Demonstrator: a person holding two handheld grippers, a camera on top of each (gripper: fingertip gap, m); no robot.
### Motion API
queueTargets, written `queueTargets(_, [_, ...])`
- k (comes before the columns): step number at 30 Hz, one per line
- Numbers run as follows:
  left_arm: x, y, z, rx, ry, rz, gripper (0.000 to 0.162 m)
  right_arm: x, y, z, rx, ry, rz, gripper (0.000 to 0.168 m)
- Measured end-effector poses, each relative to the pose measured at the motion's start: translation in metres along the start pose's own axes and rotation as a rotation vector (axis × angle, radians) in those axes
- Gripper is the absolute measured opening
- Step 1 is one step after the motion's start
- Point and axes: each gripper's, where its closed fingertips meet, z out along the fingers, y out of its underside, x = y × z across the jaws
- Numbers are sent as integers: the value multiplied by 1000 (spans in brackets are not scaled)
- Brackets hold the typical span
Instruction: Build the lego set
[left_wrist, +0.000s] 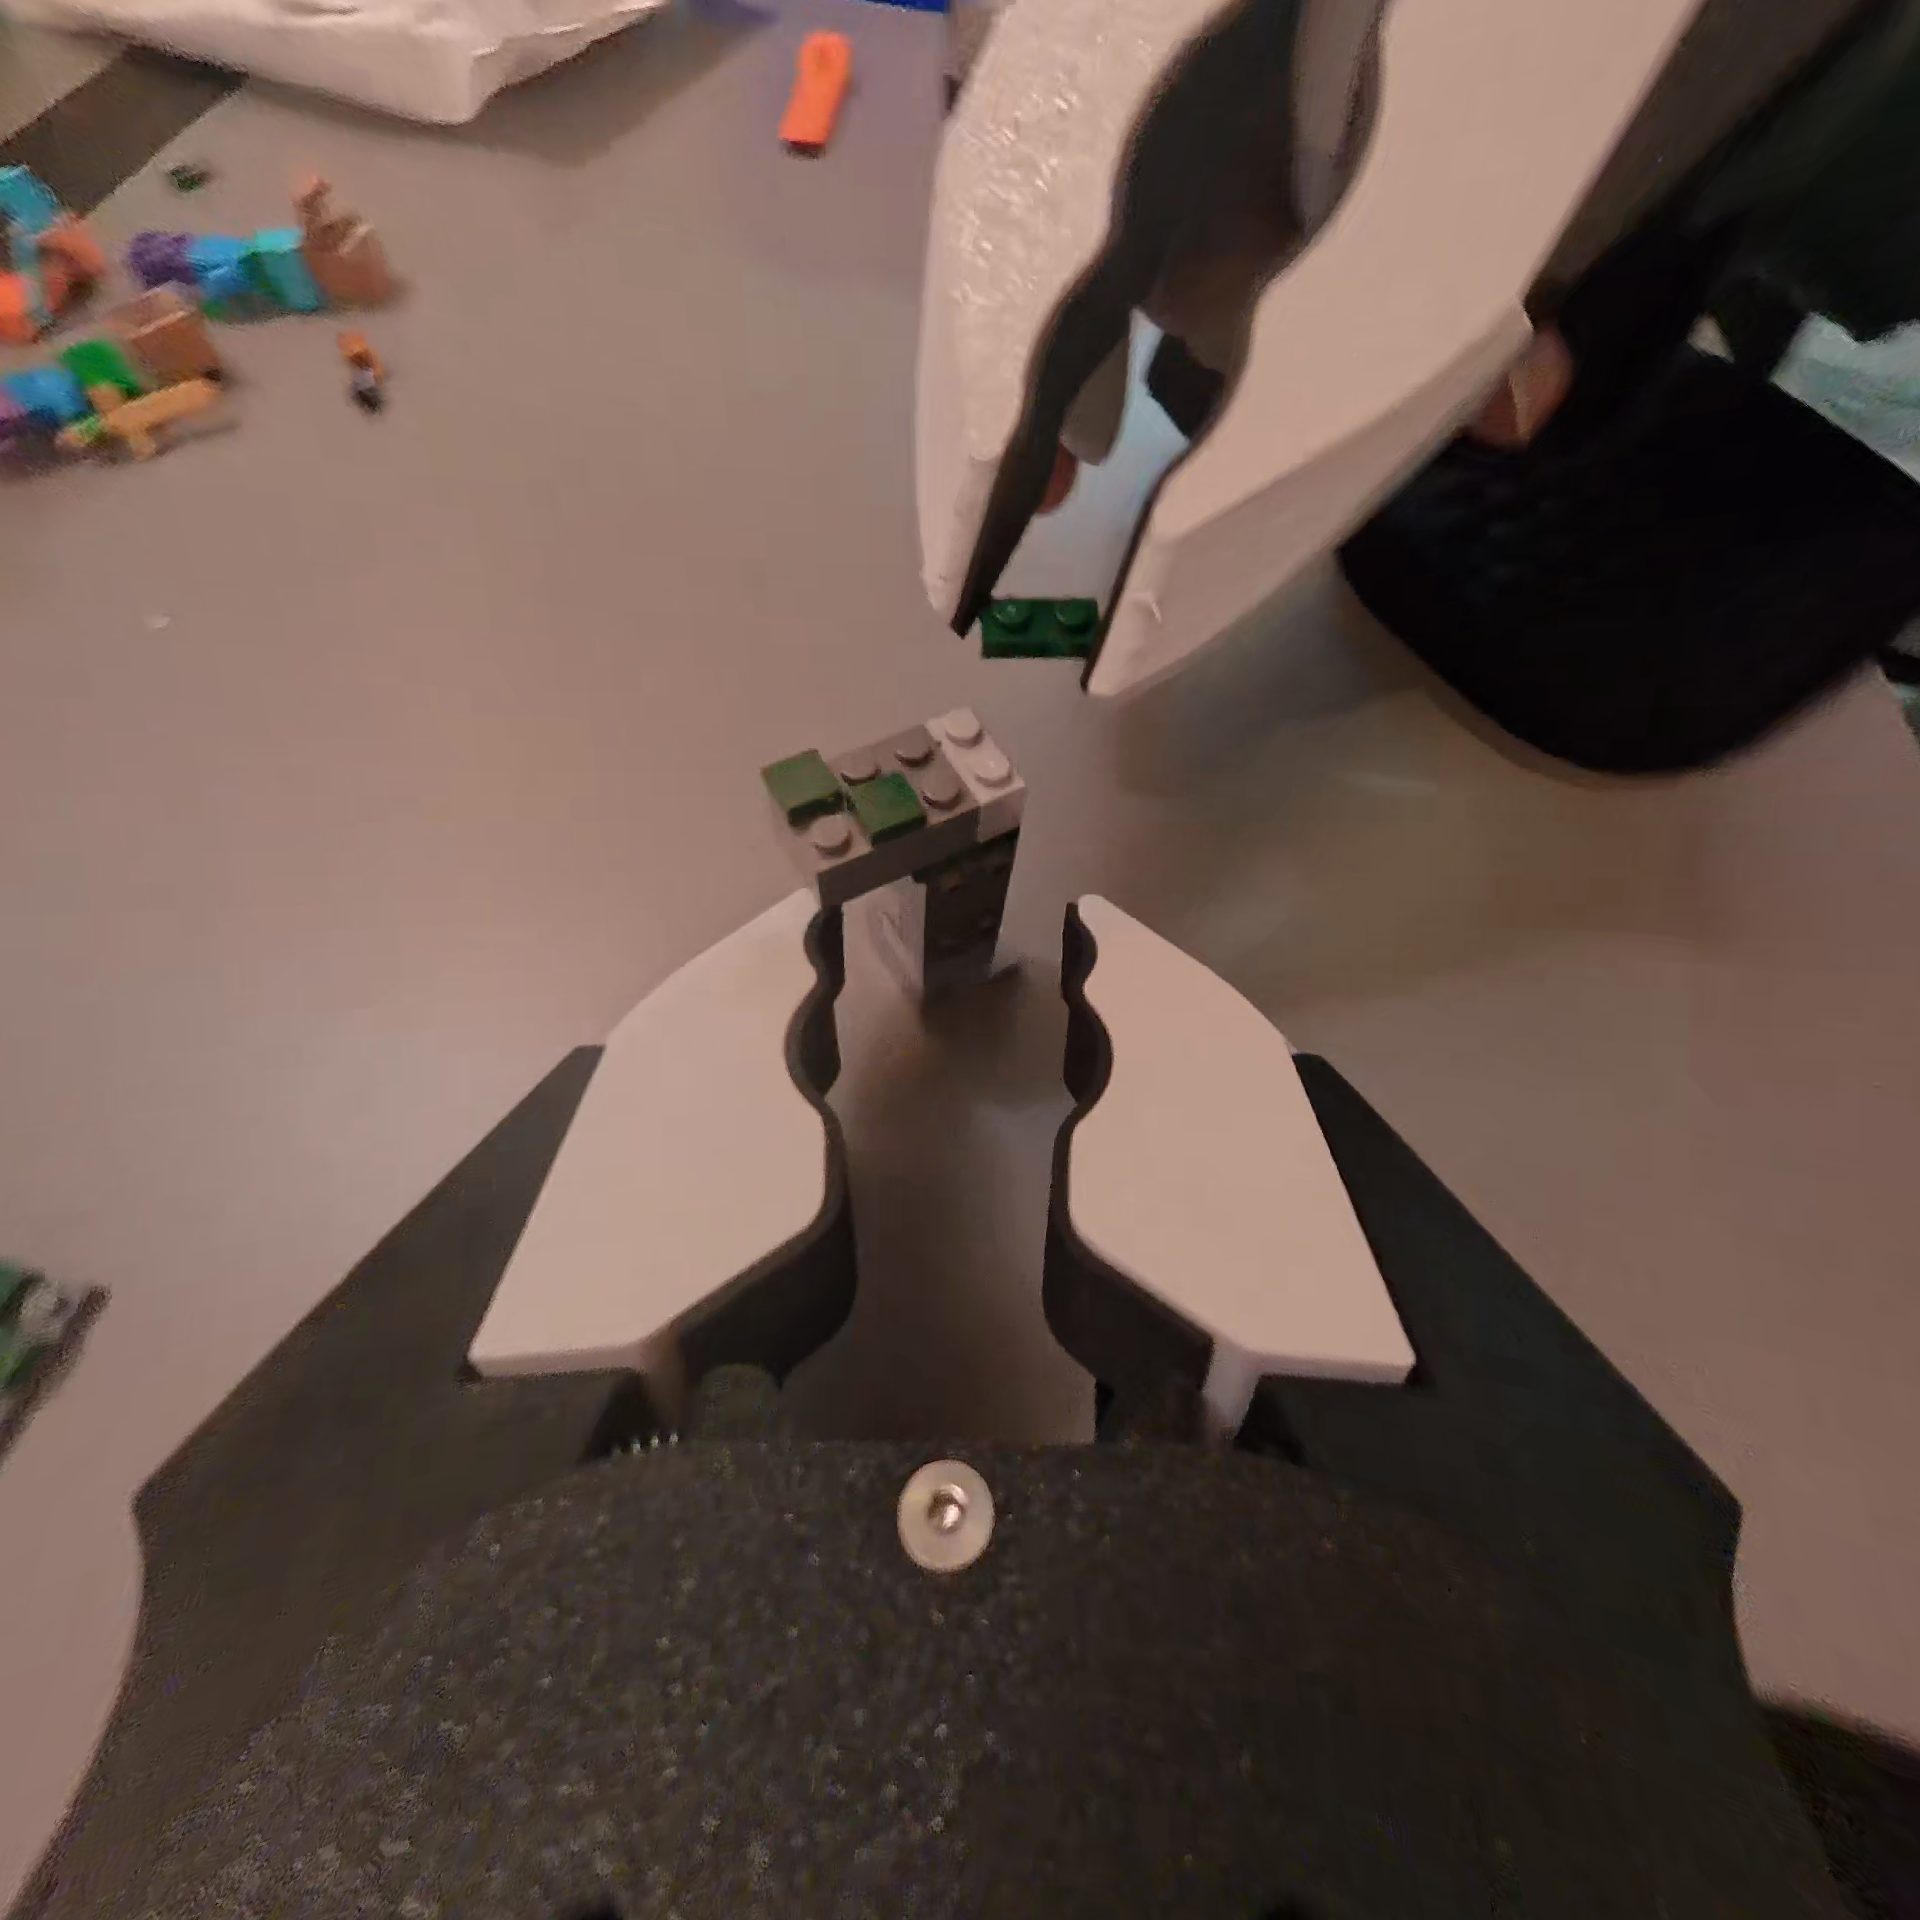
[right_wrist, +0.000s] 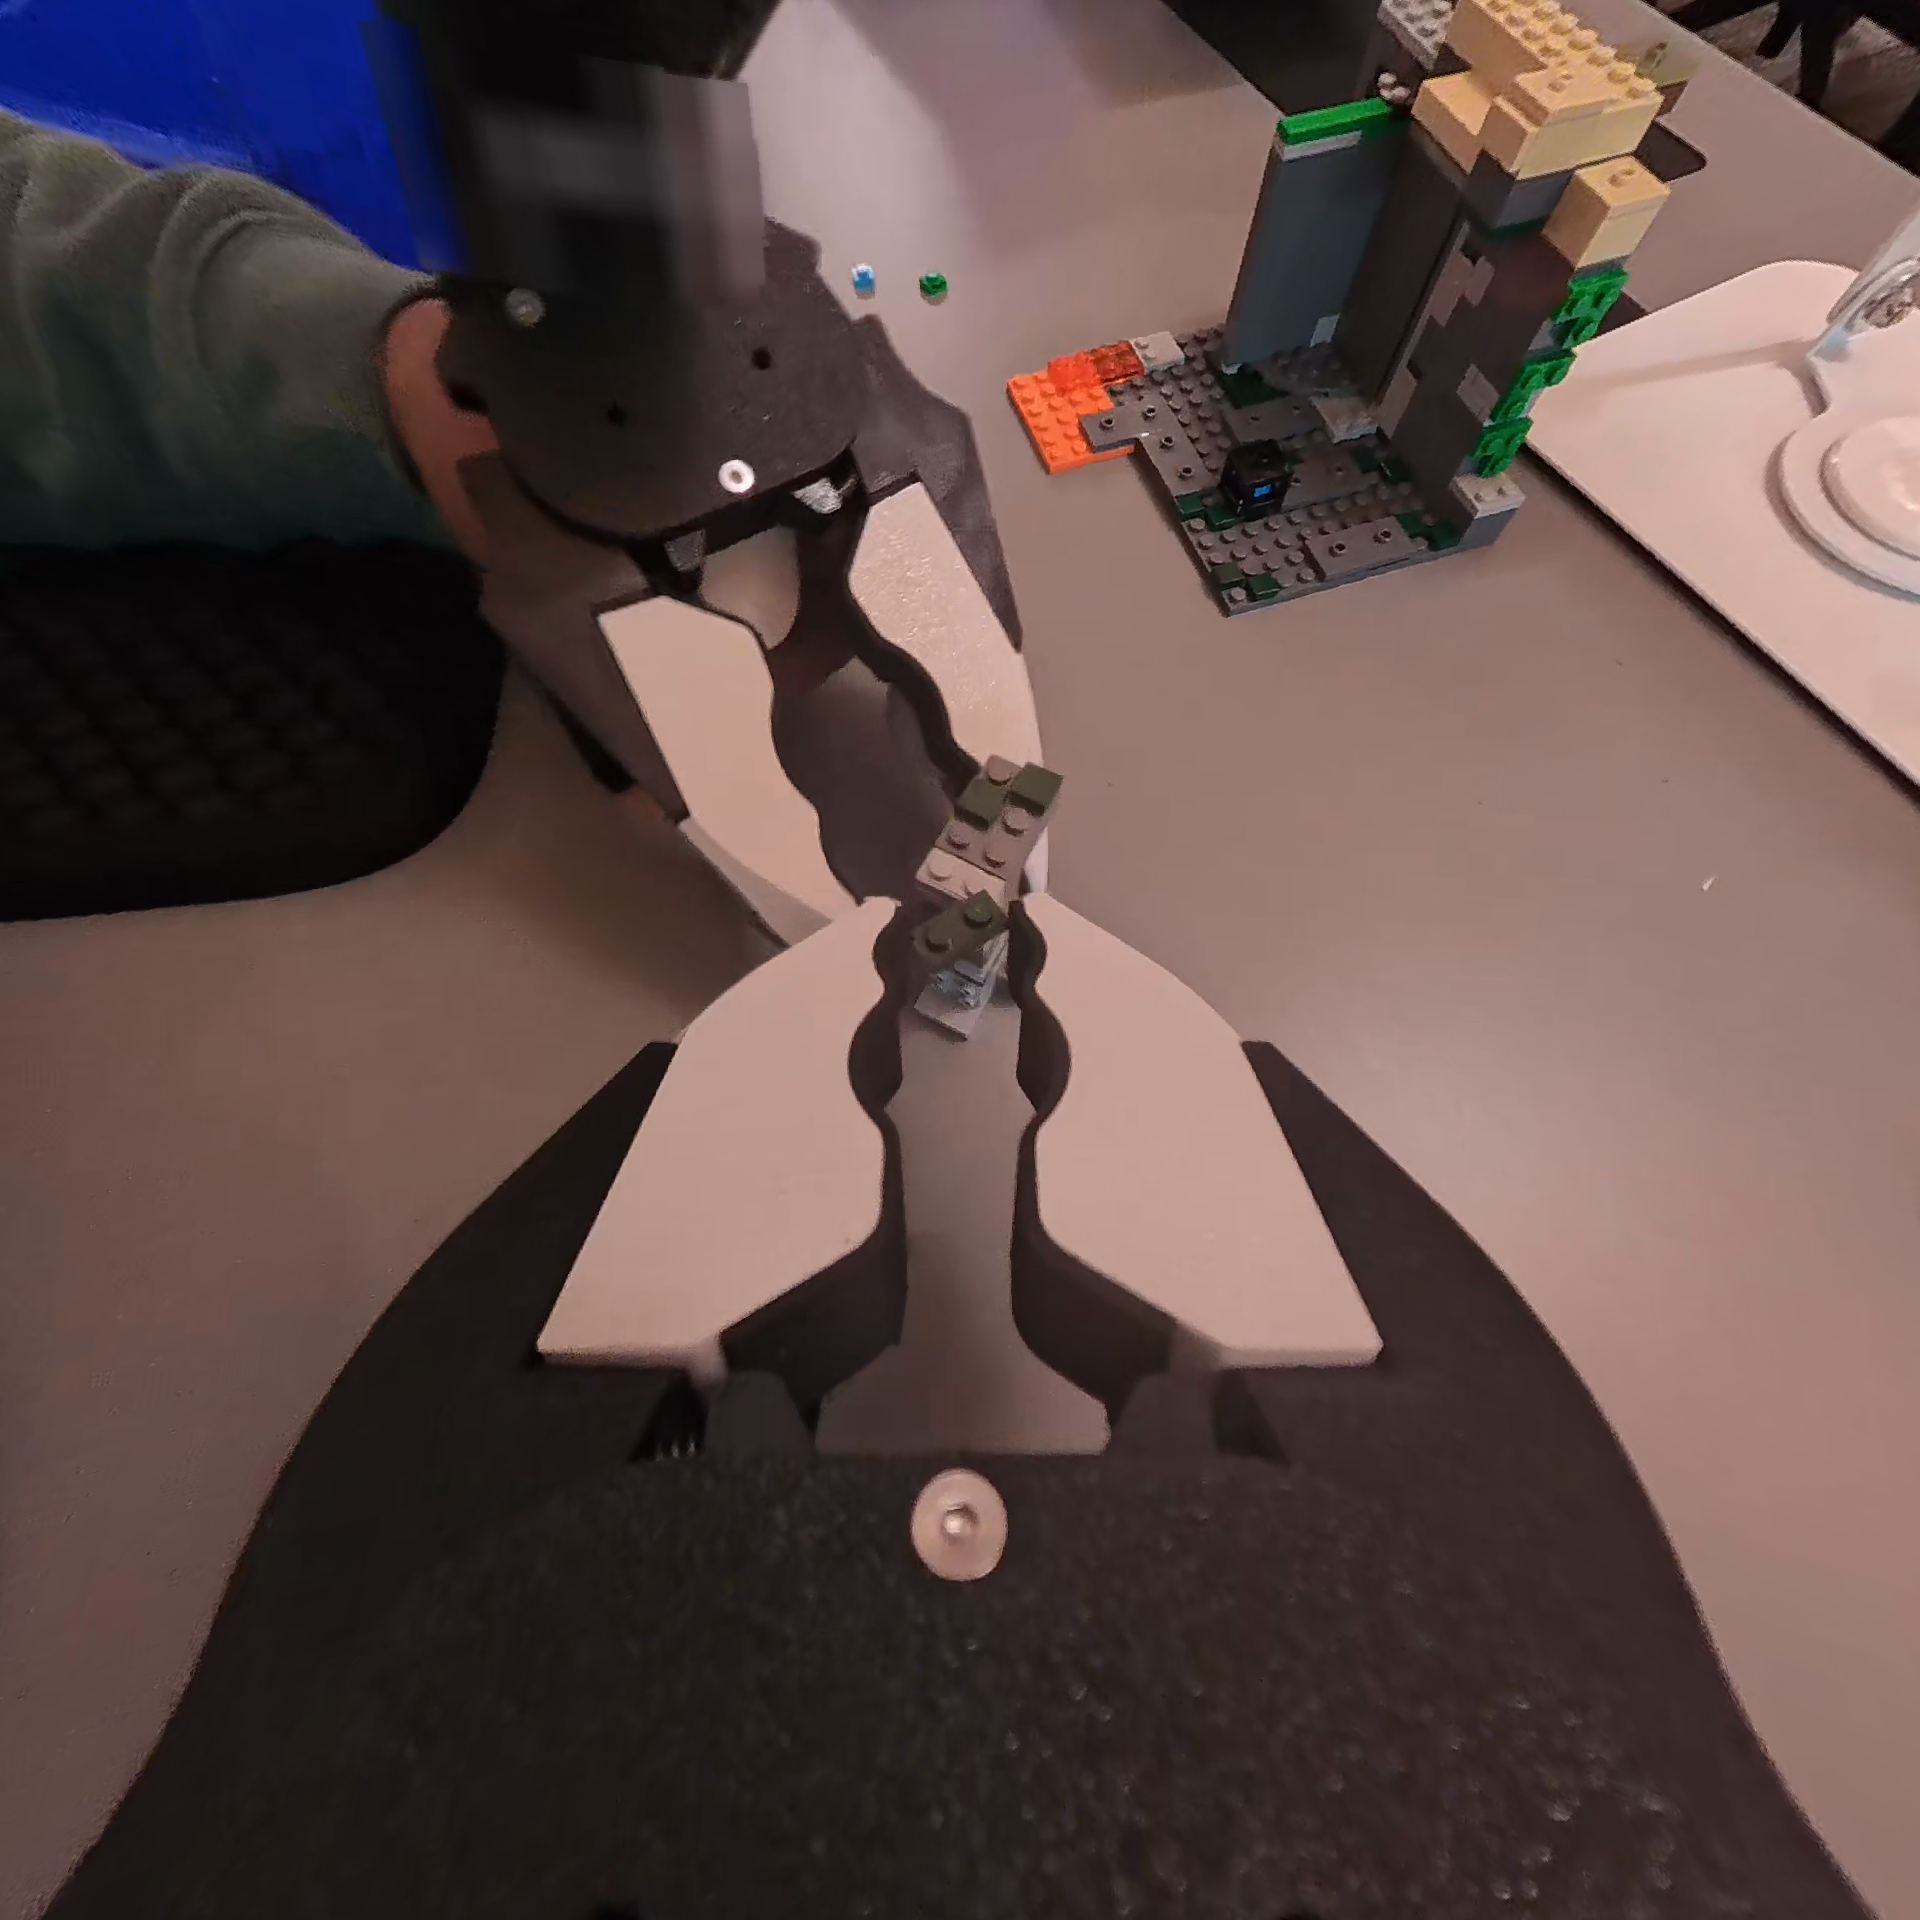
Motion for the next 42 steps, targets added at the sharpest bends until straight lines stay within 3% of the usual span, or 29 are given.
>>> queueTargets(3, [2,-2,-1,2,159,35,38,-1,-3,-2,0,-9,2,17])
queueTargets(9, [5,-8,1,-10,325,69,23,-6,-5,-3,-9,-10,-55,17])
queueTargets(21, [2,-14,11,34,91,104,22,14,-13,-2,38,-14,-91,17])
queueTargets(30, [-4,-17,8,54,166,99,22,14,-31,-9,32,-224,-404,17])
queueTargets(42, [-1,-17,4,65,242,80,27,20,-34,-8,-25,-451,-515,17])
